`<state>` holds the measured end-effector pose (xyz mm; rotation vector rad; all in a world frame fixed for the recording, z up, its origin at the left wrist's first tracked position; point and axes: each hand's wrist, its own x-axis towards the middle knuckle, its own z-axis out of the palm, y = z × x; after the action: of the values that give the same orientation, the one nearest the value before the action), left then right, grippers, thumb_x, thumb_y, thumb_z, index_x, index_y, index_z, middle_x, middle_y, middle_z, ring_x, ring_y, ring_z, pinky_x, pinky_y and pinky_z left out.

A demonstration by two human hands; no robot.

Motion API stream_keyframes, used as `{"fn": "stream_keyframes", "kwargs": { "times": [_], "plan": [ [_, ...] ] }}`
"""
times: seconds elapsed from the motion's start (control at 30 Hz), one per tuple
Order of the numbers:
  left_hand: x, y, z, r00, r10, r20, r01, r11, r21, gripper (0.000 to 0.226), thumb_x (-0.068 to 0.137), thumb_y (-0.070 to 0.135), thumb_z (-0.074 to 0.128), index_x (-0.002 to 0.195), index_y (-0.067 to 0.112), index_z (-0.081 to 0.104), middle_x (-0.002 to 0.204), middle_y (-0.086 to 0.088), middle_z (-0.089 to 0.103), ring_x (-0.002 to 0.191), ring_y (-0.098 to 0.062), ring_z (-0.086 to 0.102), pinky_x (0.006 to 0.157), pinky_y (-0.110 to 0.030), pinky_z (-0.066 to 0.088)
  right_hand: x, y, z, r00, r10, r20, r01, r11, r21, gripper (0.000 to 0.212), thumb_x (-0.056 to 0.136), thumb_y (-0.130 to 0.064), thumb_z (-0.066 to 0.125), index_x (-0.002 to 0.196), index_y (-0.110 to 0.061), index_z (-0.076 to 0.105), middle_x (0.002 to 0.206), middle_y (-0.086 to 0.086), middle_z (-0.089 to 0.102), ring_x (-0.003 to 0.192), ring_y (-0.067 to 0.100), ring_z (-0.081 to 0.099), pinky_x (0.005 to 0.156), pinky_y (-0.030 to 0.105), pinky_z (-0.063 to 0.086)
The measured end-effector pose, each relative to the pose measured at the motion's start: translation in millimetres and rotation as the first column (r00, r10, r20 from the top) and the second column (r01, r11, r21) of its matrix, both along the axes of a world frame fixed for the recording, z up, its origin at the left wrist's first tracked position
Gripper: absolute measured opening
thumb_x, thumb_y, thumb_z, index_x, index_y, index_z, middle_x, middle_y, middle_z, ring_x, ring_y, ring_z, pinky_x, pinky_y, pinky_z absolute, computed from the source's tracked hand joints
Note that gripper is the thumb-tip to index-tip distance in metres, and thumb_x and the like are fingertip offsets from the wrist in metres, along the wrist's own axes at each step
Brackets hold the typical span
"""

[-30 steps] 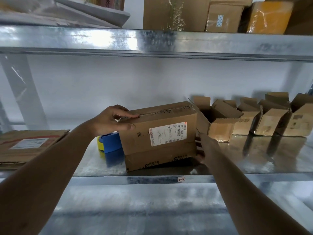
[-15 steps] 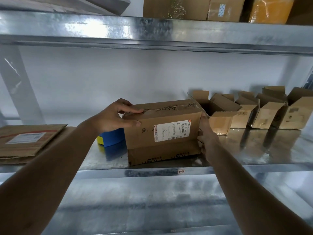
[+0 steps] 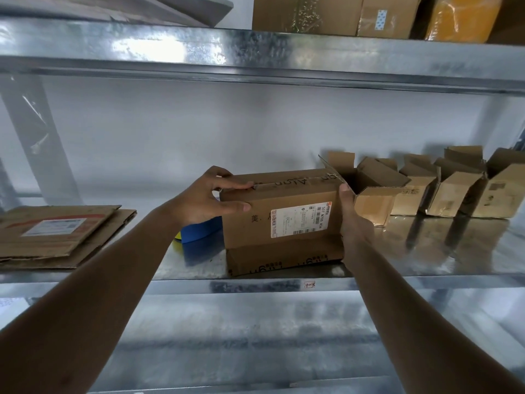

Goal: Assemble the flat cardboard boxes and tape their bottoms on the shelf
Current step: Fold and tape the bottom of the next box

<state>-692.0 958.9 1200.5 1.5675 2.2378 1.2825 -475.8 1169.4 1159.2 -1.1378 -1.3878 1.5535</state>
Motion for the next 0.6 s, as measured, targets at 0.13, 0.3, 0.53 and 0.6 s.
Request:
{"fn": "stream_keyframes", "kwargs": {
  "times": [0.13,0.3,0.53,0.6],
  "plan": [
    [0.1,-3.0,-0.5,1.000,-0.008,-0.019,0.007,1.000,-0.018,0.058,0.069,0.054,0.082,0.125,0.054,0.068,0.139,0.012,0.040,0.127,0.005,0.042,0.088,-0.003,0.037,-0.6,-3.2,5.9,1.000,-0.025,0.014,0.025,0.999,0.025,0.067,0.087,-0.080,0.056,0.110,-0.019,0.044,0.086,-0.003,0.049,0.076,0.015,0.045,0.080,0.035,0.036],
    [-5.9,-4.5,-8.9,0.997,-0.072,-0.006,0.072,0.997,-0.009,0.053,0.080,0.057,0.071,0.132,0.056,0.062,0.146,0.013,0.036,0.139,0.001,0.036,0.115,-0.032,0.040,-2.7,1.2,9.5,0.998,-0.046,-0.039,0.045,0.999,-0.021,0.074,0.081,-0.080,0.062,0.120,-0.018,0.055,0.098,0.001,0.062,0.088,0.019,0.053,0.080,0.038,0.041],
    [-11.9,4.8,-15.6,0.991,-0.067,0.118,0.057,0.994,0.090,0.034,0.110,0.042,0.042,0.133,0.049,0.066,0.156,0.017,0.034,0.145,0.007,0.029,0.123,-0.044,0.035,-6.5,-8.4,10.0,0.994,-0.077,-0.081,0.071,0.995,-0.069,0.060,0.090,-0.070,0.058,0.118,-0.017,0.061,0.091,0.001,0.064,0.081,0.015,0.054,0.061,0.031,0.034],
    [-13.8,6.1,-16.7,0.990,-0.070,0.120,0.056,0.992,0.114,0.033,0.110,0.037,0.044,0.128,0.052,0.068,0.156,0.014,0.036,0.145,0.006,0.030,0.121,-0.044,0.037,-9.9,-9.9,10.2,0.993,-0.082,-0.079,0.078,0.995,-0.061,0.079,0.084,-0.082,0.057,0.128,-0.017,0.059,0.096,0.001,0.065,0.083,0.016,0.053,0.069,0.034,0.038]
  ]
}}
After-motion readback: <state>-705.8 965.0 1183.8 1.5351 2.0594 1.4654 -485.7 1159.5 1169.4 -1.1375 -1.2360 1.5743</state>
